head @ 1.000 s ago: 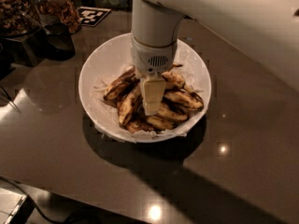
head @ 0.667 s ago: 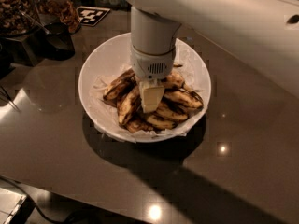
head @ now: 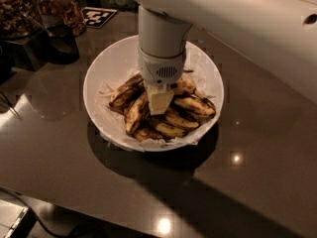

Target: Pick banana from white bowl

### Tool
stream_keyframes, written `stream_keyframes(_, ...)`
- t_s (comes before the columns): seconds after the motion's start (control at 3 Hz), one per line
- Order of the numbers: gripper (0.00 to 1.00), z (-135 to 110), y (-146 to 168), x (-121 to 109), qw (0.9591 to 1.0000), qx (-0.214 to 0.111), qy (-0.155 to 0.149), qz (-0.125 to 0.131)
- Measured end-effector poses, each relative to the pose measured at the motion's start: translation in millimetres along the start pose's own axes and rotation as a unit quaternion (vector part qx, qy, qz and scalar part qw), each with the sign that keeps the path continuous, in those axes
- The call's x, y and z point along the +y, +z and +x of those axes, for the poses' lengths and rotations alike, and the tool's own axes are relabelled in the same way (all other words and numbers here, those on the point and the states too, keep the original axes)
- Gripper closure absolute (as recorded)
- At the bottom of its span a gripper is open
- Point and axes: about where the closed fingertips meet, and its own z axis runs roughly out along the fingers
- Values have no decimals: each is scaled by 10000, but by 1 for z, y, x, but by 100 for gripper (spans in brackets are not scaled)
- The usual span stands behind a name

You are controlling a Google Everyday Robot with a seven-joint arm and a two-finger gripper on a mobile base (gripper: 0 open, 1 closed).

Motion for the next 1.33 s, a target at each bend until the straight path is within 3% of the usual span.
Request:
stream_keyframes(0.67, 100, 0, -51, 14, 9986, -277, -227, 394)
stream_keyframes(1.33, 100, 1, -107, 36, 9954, -603, -539, 510)
